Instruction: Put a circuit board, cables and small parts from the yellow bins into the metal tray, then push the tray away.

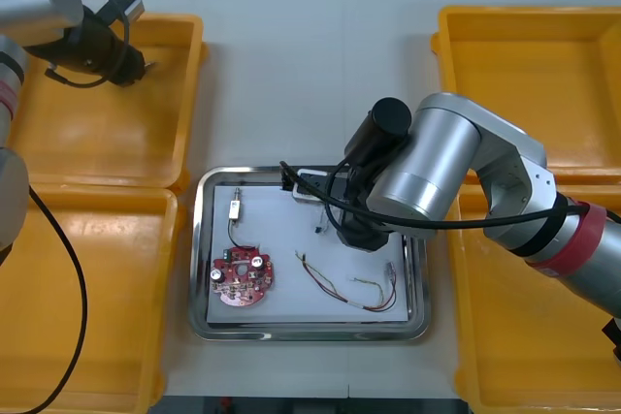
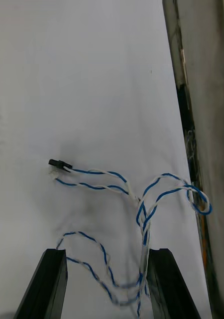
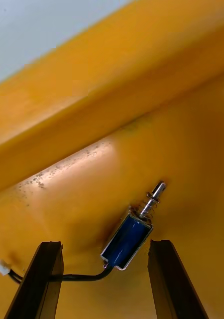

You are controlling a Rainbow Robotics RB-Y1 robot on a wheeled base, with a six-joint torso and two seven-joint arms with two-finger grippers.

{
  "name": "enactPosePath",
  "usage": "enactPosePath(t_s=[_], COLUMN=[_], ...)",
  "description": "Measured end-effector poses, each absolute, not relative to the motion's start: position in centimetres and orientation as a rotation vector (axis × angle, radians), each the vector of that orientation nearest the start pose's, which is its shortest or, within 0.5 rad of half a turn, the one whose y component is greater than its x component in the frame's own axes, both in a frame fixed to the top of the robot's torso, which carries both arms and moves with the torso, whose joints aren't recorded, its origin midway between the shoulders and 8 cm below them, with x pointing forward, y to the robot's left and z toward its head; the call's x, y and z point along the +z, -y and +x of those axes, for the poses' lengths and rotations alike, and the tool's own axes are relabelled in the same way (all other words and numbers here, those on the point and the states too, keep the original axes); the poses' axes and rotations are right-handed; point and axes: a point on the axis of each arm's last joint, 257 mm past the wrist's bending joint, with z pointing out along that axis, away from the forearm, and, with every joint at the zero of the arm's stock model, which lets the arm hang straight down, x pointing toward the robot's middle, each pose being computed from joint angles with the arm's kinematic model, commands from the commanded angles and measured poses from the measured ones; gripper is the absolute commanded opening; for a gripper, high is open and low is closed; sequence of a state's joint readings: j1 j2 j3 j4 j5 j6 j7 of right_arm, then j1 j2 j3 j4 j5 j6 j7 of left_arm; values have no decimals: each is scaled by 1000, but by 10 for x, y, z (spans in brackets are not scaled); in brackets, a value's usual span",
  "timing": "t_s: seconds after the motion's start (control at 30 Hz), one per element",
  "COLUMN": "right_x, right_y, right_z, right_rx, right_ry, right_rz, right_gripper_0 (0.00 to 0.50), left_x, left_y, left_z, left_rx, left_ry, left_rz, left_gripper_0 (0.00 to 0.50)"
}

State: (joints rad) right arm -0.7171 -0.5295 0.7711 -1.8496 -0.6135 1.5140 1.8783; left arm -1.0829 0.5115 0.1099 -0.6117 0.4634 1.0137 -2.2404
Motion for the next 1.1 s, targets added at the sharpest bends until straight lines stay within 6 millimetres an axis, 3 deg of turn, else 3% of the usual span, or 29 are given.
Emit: enactPosePath(t_s=[0.2,0.27,0.3,0.33,0.37,0.4,0.47,0.6,0.67,0.77,0.9,1.1], right_x=[-267,-266,-264,-263,-261,-258,-253,-239,-232,-218,-198,-171], right_y=[56,58,58,59,59,59,62,69,74,84,95,113], right_z=[431,428,427,426,424,423,421,420,419,422,427,431], right_rx=[-180,-183,-182,-180,-176,-172,-173,-166,-153,-127,-86,-53], right_ry=[-2086,-2093,-2096,-2097,-2099,-2102,-2112,-2138,-2161,-2216,-2330,-2446], right_rz=[-1736,-1743,-1747,-1748,-1749,-1749,-1749,-1732,-1716,-1660,-1472,-1209], right_gripper_0=[467,468,467,467,467,468,468,468,468,468,498,500], left_x=[-170,-169,-169,-169,-170,-170,-171,-171,-171,-171,-171,-170], left_y=[-330,-324,-322,-319,-317,-316,-314,-314,-313,-311,-311,-305], left_z=[691,693,693,693,693,693,693,693,693,693,693,694], left_rx=[188,175,168,162,158,154,153,154,150,142,141,107], left_ry=[-2298,-2294,-2293,-2293,-2292,-2292,-2292,-2292,-2291,-2290,-2290,-2282], left_rz=[576,577,578,579,581,583,588,590,588,586,586,573], left_gripper_0=[500,387,282,249,244,277,298,311,141,3,2,0])
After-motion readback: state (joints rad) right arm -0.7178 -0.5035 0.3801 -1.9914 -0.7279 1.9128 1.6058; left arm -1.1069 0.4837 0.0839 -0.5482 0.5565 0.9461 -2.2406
